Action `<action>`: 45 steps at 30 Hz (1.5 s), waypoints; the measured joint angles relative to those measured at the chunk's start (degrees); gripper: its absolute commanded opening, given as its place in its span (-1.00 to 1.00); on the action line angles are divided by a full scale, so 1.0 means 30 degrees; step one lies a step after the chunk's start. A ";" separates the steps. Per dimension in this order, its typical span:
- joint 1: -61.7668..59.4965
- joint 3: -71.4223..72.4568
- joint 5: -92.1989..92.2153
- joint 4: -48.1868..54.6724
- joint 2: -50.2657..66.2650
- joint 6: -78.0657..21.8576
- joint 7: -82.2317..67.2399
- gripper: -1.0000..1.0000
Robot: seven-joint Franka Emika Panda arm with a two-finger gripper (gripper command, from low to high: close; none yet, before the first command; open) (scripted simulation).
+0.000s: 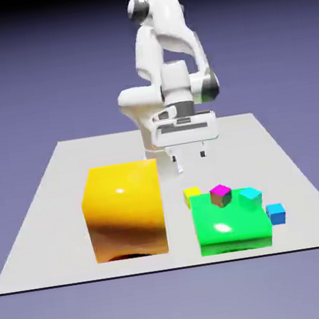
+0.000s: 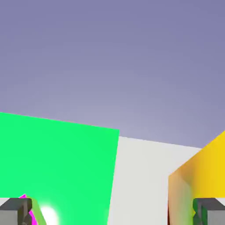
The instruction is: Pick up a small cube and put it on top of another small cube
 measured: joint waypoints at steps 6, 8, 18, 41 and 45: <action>-0.1593 0.4153 0.4013 -0.0729 -0.0257 -0.1522 -0.1708 0.00; -0.2125 0.5537 0.5350 -0.0971 -0.0343 -0.2030 -0.2278 0.00; -0.4780 1.2459 1.2038 -0.2186 -0.0771 -0.4567 -0.5124 0.00; 0.3175 0.0849 0.2840 -0.2483 1.1939 0.7085 -0.0222 0.00; 0.5069 -0.1917 0.0592 -0.2489 1.4635 0.9656 0.0943 0.00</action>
